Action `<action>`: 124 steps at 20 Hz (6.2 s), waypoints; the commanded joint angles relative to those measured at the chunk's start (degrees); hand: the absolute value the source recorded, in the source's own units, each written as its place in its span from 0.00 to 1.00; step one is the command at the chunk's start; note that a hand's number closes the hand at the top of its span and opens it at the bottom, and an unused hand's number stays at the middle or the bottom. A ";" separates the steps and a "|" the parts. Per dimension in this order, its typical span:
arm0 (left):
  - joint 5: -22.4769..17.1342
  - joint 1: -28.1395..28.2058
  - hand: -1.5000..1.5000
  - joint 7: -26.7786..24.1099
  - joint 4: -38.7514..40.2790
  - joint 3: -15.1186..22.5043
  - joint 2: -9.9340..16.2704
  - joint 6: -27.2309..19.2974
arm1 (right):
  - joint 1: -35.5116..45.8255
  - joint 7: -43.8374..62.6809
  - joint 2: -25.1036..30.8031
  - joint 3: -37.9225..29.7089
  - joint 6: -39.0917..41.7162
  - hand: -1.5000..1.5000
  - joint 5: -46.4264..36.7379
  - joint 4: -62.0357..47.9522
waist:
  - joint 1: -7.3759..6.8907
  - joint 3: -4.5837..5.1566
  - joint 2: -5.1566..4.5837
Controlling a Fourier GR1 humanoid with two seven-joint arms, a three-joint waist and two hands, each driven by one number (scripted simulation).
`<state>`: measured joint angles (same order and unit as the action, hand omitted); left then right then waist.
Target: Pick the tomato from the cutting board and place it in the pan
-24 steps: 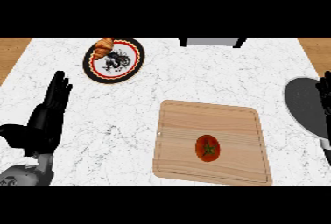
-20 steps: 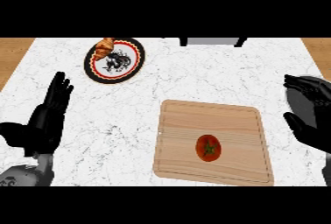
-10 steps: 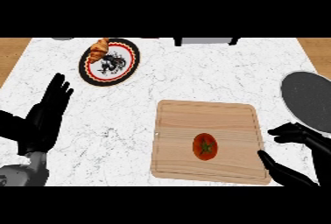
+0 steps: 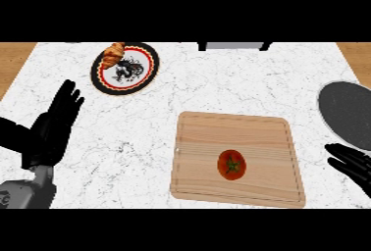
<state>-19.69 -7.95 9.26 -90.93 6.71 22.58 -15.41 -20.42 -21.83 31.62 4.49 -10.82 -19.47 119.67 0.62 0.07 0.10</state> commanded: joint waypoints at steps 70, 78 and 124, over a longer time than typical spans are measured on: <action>12.68 -2.90 0.50 4.62 0.09 -8.79 -11.66 8.12 | 33.96 46.41 -26.69 27.90 33.43 0.00 -57.08 -33.82 | -0.70 -0.08 -0.11; 9.45 -1.20 0.50 6.35 -2.42 -12.58 -9.51 11.84 | 35.03 38.34 -26.31 28.45 27.13 1.00 -58.82 -41.21 | -0.98 -0.08 -0.11; 11.77 -2.53 0.50 7.08 -1.41 -13.42 -12.33 12.32 | 48.49 45.08 -10.98 -22.65 25.39 1.00 -47.80 -23.50 | -0.73 -0.10 -0.18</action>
<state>-6.60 -9.37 14.79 -92.35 -5.69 9.97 -3.46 27.10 27.57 16.56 -11.25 18.00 -71.15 101.18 -0.05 -0.01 -0.02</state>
